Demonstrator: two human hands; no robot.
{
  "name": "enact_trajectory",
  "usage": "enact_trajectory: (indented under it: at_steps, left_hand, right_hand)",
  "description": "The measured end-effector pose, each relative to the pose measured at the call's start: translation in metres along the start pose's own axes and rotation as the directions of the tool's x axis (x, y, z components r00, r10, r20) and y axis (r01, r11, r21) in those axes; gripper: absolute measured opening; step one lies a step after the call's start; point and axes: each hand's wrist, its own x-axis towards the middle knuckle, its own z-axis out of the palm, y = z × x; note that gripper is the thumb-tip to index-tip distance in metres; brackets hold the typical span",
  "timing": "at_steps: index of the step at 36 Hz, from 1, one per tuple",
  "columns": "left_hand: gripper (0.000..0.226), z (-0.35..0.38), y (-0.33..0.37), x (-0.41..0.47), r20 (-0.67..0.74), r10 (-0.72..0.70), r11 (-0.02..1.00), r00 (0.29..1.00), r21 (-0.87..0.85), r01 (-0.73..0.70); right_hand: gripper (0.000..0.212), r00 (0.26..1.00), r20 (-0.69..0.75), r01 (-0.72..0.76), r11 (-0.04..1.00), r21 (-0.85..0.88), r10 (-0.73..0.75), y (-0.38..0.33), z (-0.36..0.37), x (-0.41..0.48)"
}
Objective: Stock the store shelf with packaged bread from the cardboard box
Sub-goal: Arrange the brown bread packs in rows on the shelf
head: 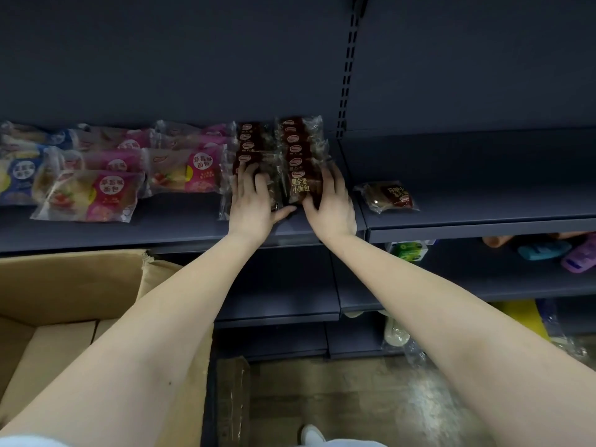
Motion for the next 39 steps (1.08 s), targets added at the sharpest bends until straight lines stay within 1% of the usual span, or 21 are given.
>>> enact_trajectory:
  at_steps: [1, 4, 8, 15, 19, 22, 24, 27, 33, 39]
  left_hand:
    - [0.078, -0.001, 0.001, 0.000, 0.013, -0.007, 1.000, 1.000, 0.012, 0.007]
    - [0.087, -0.003, 0.002, 0.001, 0.108, -0.054, 0.997, 0.993, 0.053, 0.048]
    - [0.096, -0.006, 0.002, 0.004, 0.205, -0.075, 0.994, 0.976, 0.091, 0.057]
    - [0.100, -0.015, 0.006, 0.007, 0.308, -0.106, 0.985, 0.945, 0.163, 0.057]
    - [0.100, -0.022, 0.010, 0.009, 0.288, -0.088, 0.983, 0.953, 0.182, 0.036]
    - [0.099, -0.032, 0.017, 0.017, 0.244, -0.055, 0.981, 0.968, 0.194, 0.007]
    - [0.098, -0.037, 0.023, 0.023, 0.223, -0.026, 0.981, 0.975, 0.191, -0.017]
    - [0.097, -0.041, 0.034, 0.028, 0.200, 0.030, 0.982, 0.979, 0.175, -0.066]
    - [0.096, -0.036, 0.055, 0.031, 0.198, 0.152, 0.976, 0.968, 0.126, -0.178]
    - [0.086, -0.023, 0.088, 0.030, 0.173, 0.313, 0.942, 0.934, 0.067, -0.328]
  right_hand:
    - [0.065, 1.000, -0.003, -0.002, 1.000, -0.001, 0.002, 0.000, 0.000, 0.000]
    - [0.063, 1.000, -0.012, -0.003, 1.000, -0.007, 0.003, 0.000, -0.001, 0.000]
    - [0.063, 1.000, -0.017, 0.004, 1.000, -0.009, -0.004, -0.001, -0.002, 0.000]
    - [0.069, 1.000, -0.006, 0.029, 0.998, 0.053, -0.029, 0.000, -0.002, -0.001]
    - [0.073, 0.999, 0.021, 0.045, 0.981, 0.186, -0.049, 0.002, -0.005, 0.001]
    - [0.074, 0.994, 0.013, 0.106, 0.968, 0.228, -0.112, 0.001, -0.014, 0.002]
    - [0.073, 0.990, -0.015, 0.139, 0.964, 0.225, -0.139, 0.002, -0.023, 0.006]
    - [0.070, 0.988, -0.065, 0.147, 0.967, 0.207, -0.137, 0.006, -0.040, 0.016]
    - [0.062, 0.988, -0.133, 0.102, 0.985, 0.140, -0.084, 0.024, -0.072, 0.030]
    - [0.051, 0.971, -0.232, 0.064, 0.996, 0.060, -0.048, 0.054, -0.091, 0.024]
